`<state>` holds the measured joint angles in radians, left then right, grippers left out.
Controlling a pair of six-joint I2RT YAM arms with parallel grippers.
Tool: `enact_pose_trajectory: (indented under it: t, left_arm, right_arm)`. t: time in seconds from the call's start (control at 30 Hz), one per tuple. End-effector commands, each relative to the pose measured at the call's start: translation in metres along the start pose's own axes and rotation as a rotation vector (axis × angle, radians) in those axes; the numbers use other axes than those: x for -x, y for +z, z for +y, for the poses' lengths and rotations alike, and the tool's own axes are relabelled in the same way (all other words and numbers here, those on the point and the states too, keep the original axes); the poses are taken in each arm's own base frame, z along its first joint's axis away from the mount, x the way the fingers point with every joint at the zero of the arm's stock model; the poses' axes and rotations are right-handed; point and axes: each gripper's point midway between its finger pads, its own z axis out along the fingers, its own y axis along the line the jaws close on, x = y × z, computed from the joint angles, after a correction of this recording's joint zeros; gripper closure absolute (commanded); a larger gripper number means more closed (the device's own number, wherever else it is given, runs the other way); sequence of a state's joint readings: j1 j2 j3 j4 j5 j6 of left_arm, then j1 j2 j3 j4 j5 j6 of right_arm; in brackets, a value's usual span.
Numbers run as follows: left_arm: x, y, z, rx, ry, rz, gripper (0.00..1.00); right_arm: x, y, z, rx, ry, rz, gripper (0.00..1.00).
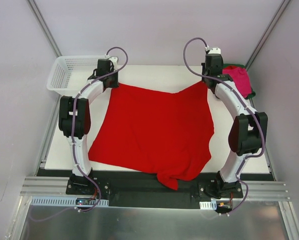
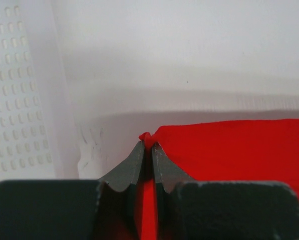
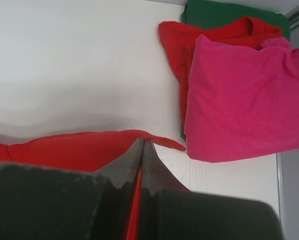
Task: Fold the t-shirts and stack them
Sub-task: Flatten out the tshirt
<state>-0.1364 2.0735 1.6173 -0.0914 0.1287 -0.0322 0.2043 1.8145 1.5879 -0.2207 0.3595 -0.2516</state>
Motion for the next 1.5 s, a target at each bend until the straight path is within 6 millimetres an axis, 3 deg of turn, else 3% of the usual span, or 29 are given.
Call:
enact_pose_trajectory:
  t: [0.0,0.03,0.17,0.23,0.27,0.33,0.47,0.5,0.57,0.6,0.63,0.7,0.73,0.8,0.87,0.97,1.0,1.07,1.1,1.2,1.27,1.3,1.47]
  left_arm:
    - [0.031,-0.002,0.009,0.047,0.029,-0.077,0.92]
    - [0.033,-0.001,0.010,0.052,0.030,-0.084,0.91]
    - [0.041,0.002,0.012,0.065,0.033,-0.121,0.54]
    - [0.044,0.003,0.012,0.071,0.029,-0.135,0.44]
    - [0.051,0.002,0.012,0.075,0.029,-0.162,0.40]
    - [0.056,-0.001,0.011,0.079,0.028,-0.177,0.28]
    - [0.069,-0.022,0.003,0.068,0.038,-0.216,0.23]
    - [0.079,-0.035,-0.004,0.044,0.039,-0.242,0.17]
    - [0.076,-0.047,-0.016,-0.004,0.033,-0.241,0.17]
    - [0.086,-0.065,-0.024,-0.025,0.034,-0.273,0.17]
    - [0.076,-0.069,-0.031,-0.054,0.029,-0.253,0.17]
    - [0.077,-0.091,-0.051,-0.110,0.038,-0.272,0.16]
    - [0.064,-0.094,-0.057,-0.127,0.034,-0.248,0.09]
    - [0.049,-0.110,-0.074,-0.171,0.010,-0.231,0.04]
    - [0.036,-0.120,-0.089,-0.210,0.001,-0.214,0.01]
    - [0.009,-0.139,-0.119,-0.250,0.016,-0.189,0.01]
    - [-0.012,-0.139,-0.135,-0.275,0.029,-0.150,0.01]
    - [-0.027,-0.143,-0.149,-0.289,0.037,-0.130,0.01]
    - [-0.045,-0.144,-0.162,-0.310,0.035,-0.095,0.01]
    - [-0.074,-0.147,-0.174,-0.314,0.027,-0.051,0.01]
    - [-0.085,-0.150,-0.182,-0.322,0.036,-0.044,0.01]
    - [-0.098,-0.148,-0.179,-0.315,0.026,-0.020,0.01]
    - [-0.115,-0.145,-0.172,-0.294,0.012,-0.002,0.01]
  right_arm:
    - [0.030,-0.003,-0.008,-0.024,0.028,-0.072,0.99]
    - [0.029,-0.001,-0.007,-0.026,0.026,-0.070,0.92]
    - [0.031,-0.004,-0.008,-0.026,0.028,-0.079,0.59]
    - [0.032,-0.006,-0.009,-0.028,0.030,-0.084,0.41]
    - [0.035,-0.009,-0.011,-0.030,0.036,-0.092,0.37]
    - [0.037,-0.014,-0.012,-0.028,0.044,-0.098,0.34]
    - [0.040,-0.034,-0.017,-0.019,0.065,-0.114,0.31]
    - [0.043,-0.045,-0.019,-0.011,0.076,-0.118,0.31]
    - [0.043,-0.056,-0.014,0.022,0.080,-0.116,0.30]
    - [0.041,-0.067,-0.014,0.037,0.081,-0.104,0.30]
    - [0.039,-0.072,-0.012,0.051,0.088,-0.097,0.30]
    - [0.025,-0.084,-0.003,0.105,0.087,-0.060,0.29]
    - [0.029,-0.097,-0.003,0.129,0.110,-0.073,0.27]
    - [0.011,-0.108,0.006,0.189,0.112,-0.035,0.27]
    - [0.008,-0.131,0.013,0.263,0.149,-0.033,0.26]
    - [-0.015,-0.151,0.029,0.371,0.171,0.038,0.33]
    - [-0.021,-0.153,0.030,0.377,0.172,0.060,0.41]
    - [-0.045,-0.165,0.047,0.465,0.160,0.138,0.51]
    - [-0.053,-0.167,0.052,0.485,0.163,0.161,0.63]
    - [-0.086,-0.175,0.064,0.531,0.177,0.232,0.86]
    - [-0.110,-0.172,0.070,0.537,0.190,0.278,0.96]
    - [-0.119,-0.170,0.072,0.539,0.204,0.306,0.99]
    - [-0.161,-0.160,0.091,0.586,0.204,0.428,0.99]
